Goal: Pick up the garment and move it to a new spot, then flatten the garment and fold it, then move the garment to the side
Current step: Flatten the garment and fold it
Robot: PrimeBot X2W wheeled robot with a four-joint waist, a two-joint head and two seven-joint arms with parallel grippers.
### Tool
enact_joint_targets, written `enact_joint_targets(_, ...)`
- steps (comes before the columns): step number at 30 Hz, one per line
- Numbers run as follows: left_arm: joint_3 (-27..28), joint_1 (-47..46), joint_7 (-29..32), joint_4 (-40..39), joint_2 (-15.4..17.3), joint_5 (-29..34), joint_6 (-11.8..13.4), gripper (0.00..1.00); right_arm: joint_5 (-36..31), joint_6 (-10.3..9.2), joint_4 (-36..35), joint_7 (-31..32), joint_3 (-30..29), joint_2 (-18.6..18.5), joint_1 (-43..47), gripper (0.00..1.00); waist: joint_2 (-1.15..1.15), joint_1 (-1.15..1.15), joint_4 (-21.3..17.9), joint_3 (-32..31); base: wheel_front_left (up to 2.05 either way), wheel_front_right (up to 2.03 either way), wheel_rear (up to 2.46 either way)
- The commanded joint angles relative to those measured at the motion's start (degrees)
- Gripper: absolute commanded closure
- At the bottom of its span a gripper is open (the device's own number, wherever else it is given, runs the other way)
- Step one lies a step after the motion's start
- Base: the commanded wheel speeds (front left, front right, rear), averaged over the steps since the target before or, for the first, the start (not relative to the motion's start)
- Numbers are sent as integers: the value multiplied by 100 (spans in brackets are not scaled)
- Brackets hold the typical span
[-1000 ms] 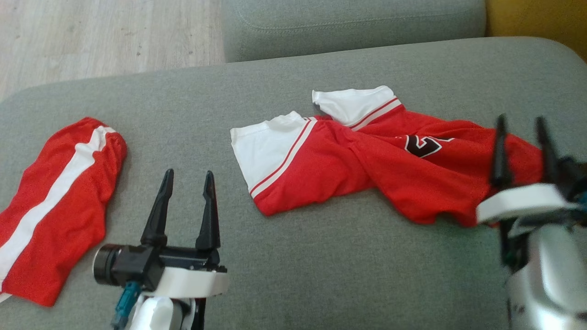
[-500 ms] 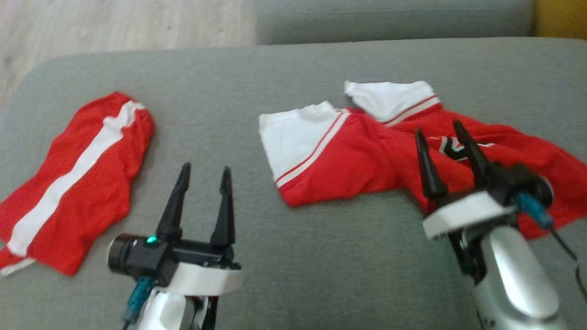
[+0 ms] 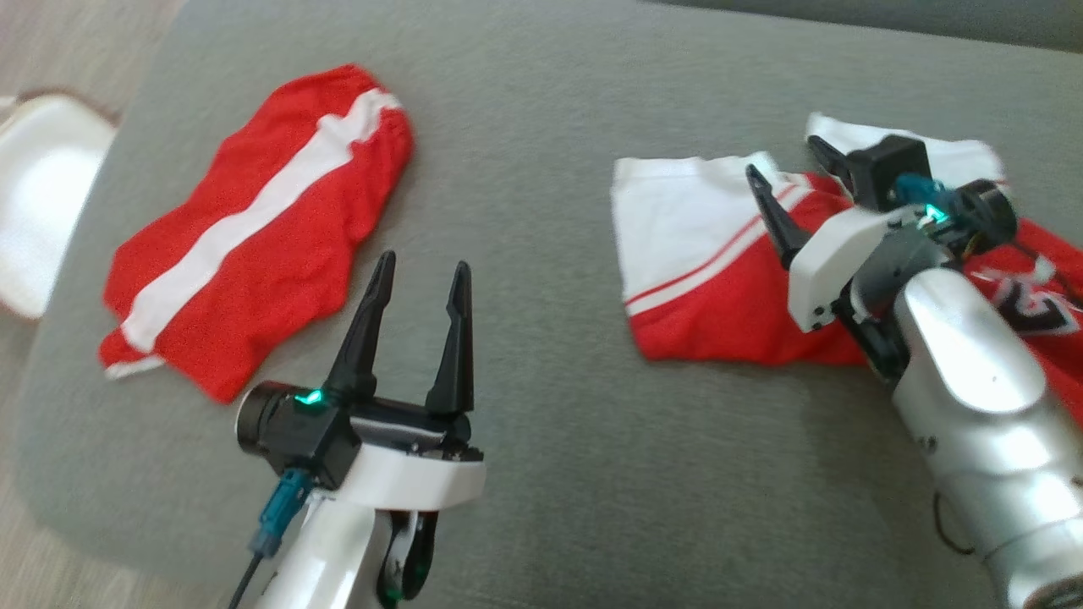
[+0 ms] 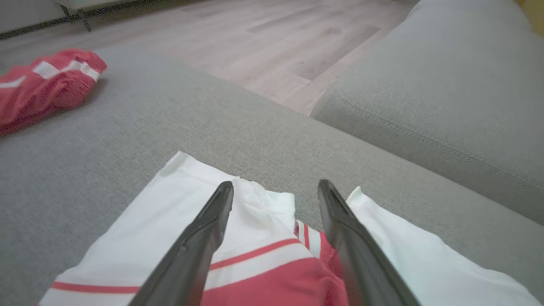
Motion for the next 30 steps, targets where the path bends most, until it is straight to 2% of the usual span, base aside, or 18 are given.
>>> enact_joint_targets(1, 112, -242, -29, -224, 9, -66, 39, 0, 59, -4, 38, 97, 189, -38, -239, 0, 0, -1, 332, 234, 0, 0, 0)
enact_joint_targets(7, -36, -324, -29, -302, 9, -208, 112, 0, 466, -4, 888, 427, 859, -262, -762, 0, 0, -1, 647, 359, 0, 0, 0)
enact_joint_targets(11, -116, -342, -29, -320, 9, -263, 151, 0, 768, -4, 1359, 489, 962, -306, -973, 0, 0, -1, 752, 390, 0, 0, 0)
enact_joint_targets(12, -131, -338, -29, -318, 9, -274, 161, 0, 854, -4, 1469, 547, 994, -283, -1003, 54, 0, -1, 771, 390, 0, 0, 0)
enact_joint_targets(13, -139, -327, -29, -314, 9, -288, 180, 0, 1000, -4, 1543, 436, 1063, -255, -1077, 100, 0, -1, 784, 382, 0, 0, 0)
enact_joint_targets(22, 31, -213, -29, -217, 9, -213, 193, 0, 1406, -4, 1490, -664, 1123, -4, -1233, 100, 0, -1, 578, 99, 0, 0, 0)
enact_joint_targets(30, 316, 21, -29, -200, 9, -70, 146, 0, 1826, -4, 543, -1377, 1624, 411, -858, 100, 0, -1, 135, -437, 0, 0, 0)
